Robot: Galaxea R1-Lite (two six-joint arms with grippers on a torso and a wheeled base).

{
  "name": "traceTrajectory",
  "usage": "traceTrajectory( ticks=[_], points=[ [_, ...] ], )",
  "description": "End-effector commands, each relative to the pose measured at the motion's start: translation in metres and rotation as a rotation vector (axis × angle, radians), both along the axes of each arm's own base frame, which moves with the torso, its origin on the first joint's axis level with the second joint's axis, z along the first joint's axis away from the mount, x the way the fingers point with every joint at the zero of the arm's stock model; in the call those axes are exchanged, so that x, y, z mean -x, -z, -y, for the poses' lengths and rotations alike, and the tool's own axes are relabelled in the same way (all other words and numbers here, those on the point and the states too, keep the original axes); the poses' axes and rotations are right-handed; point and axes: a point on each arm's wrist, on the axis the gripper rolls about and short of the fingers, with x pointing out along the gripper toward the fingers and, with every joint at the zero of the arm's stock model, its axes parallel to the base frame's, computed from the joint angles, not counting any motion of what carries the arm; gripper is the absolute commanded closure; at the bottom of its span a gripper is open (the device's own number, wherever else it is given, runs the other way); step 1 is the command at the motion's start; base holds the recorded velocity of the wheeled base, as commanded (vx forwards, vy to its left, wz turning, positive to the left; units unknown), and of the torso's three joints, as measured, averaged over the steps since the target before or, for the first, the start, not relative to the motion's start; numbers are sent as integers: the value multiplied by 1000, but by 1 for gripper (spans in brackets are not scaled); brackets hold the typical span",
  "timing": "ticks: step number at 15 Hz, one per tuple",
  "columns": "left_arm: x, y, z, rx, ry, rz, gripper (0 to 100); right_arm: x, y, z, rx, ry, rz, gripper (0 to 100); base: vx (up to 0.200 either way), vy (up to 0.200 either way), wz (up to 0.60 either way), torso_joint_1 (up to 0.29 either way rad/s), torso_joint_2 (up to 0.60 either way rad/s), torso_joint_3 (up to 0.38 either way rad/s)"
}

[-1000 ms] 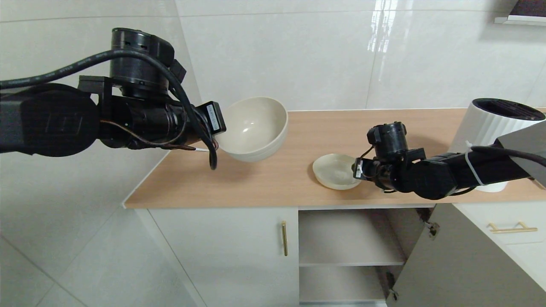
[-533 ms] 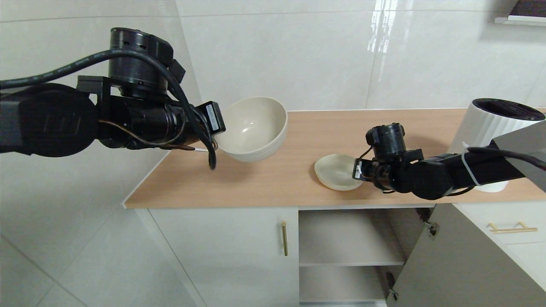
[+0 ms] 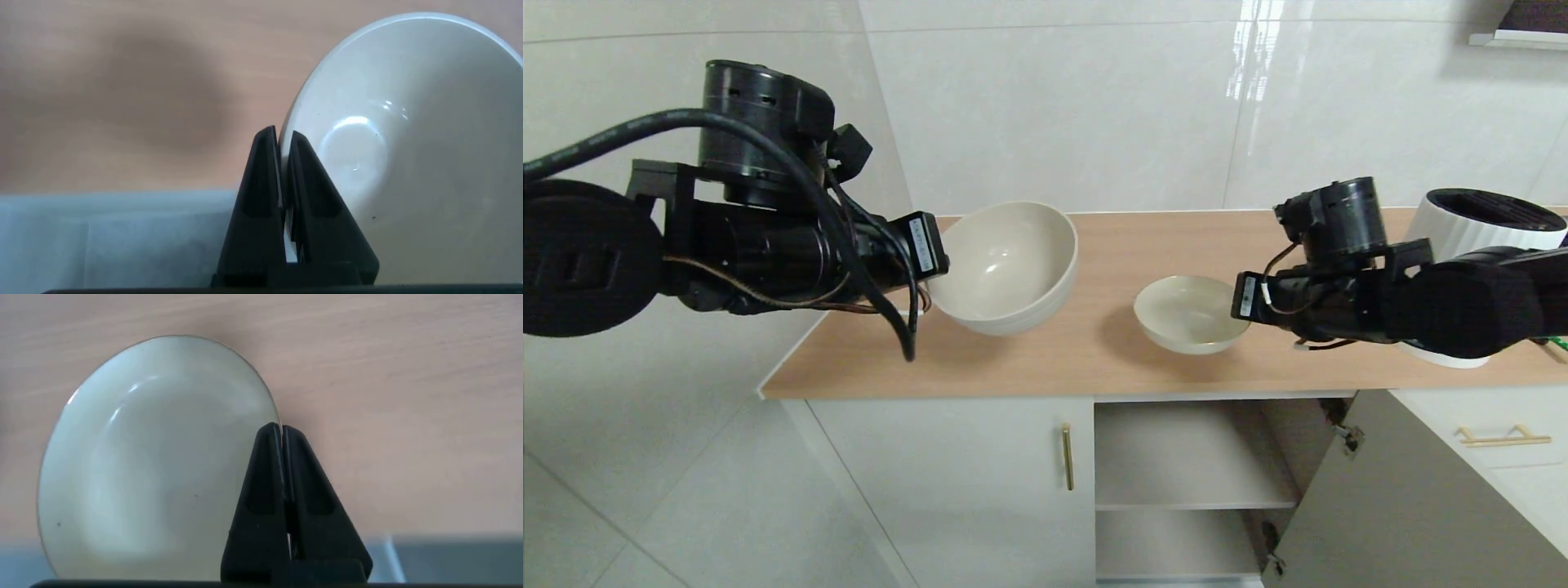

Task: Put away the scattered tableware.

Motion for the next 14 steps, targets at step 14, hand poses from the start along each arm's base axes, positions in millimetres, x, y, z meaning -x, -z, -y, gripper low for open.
traceTrajectory(
  ticks=[14],
  points=[
    [71,69,-19,-61,98,-120,100,114,25,38,21,-154,-233,100,0,0,0,0,0,0]
  ],
)
